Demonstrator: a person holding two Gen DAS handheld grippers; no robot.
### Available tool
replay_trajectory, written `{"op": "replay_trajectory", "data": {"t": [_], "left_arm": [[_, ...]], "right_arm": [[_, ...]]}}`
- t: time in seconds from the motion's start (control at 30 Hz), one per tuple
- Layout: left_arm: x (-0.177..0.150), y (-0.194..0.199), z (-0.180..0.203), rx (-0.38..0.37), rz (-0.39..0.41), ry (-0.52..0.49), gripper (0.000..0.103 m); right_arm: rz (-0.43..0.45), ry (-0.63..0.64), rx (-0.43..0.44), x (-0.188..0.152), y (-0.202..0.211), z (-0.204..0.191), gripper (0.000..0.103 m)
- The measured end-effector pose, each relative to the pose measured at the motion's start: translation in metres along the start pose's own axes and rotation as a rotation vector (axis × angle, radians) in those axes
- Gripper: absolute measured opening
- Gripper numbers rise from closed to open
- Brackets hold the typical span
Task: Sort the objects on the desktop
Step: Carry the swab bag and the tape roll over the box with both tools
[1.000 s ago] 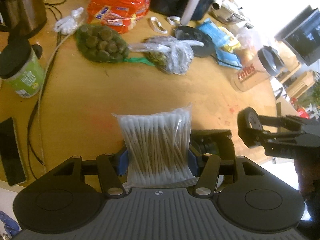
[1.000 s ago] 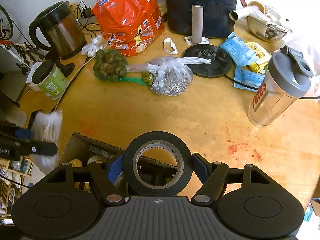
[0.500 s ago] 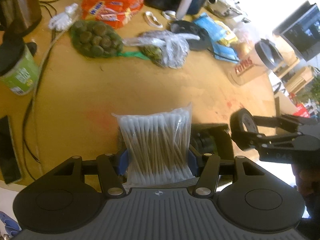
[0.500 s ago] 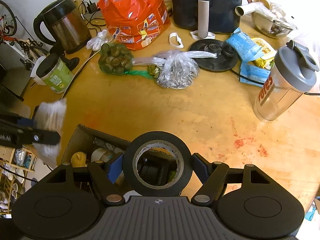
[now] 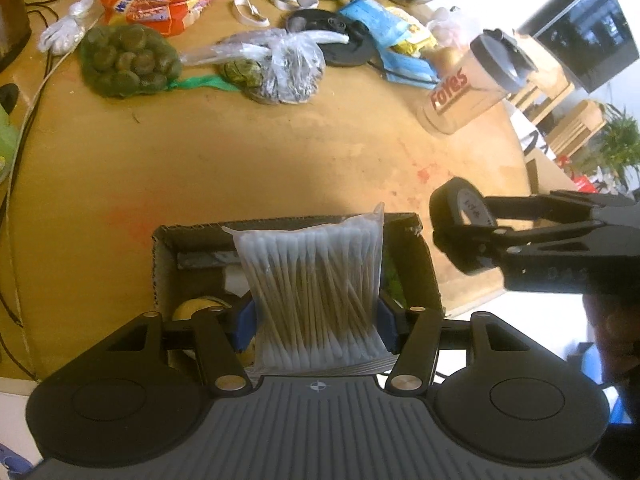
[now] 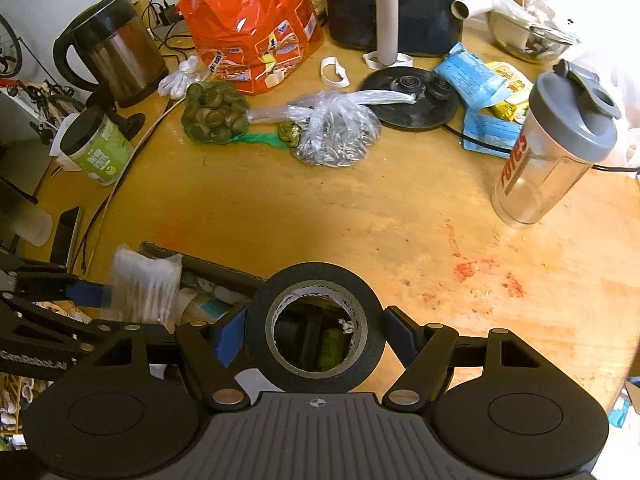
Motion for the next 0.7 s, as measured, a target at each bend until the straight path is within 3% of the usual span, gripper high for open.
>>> {"op": "replay_trajectory", "data": {"t": [0.2,0.47,0.7], "left_arm": [[-0.006,0.002,-0.001,0.018,-0.012,-0.012,0.058],[-0.004,0.034,-0.042,0.052,0.044,0.096,0.058],[-0.01,0.041,-0.059,0.077,0.03,0.126,0.058]], "right_arm": [[-0.004,-0.021,-0.005,-0.004,0.001,0.007,0.075],[-0.029,-0.007,0.011,-0.012,-0.002,0.002,0.075],[-0.054,0.045,0.049,-0.016,-0.011,-0.023,0.075]]}}
Point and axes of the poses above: each gripper's, at about its wrist camera, not at the fingertips, and y roughly against the way its jaws point, z to its right, x to its top, the point moved 9 cm from there along -y, roughly the way its jaws point, and after that the axes turned 2 degrees about -z, right-handed, at the moved point
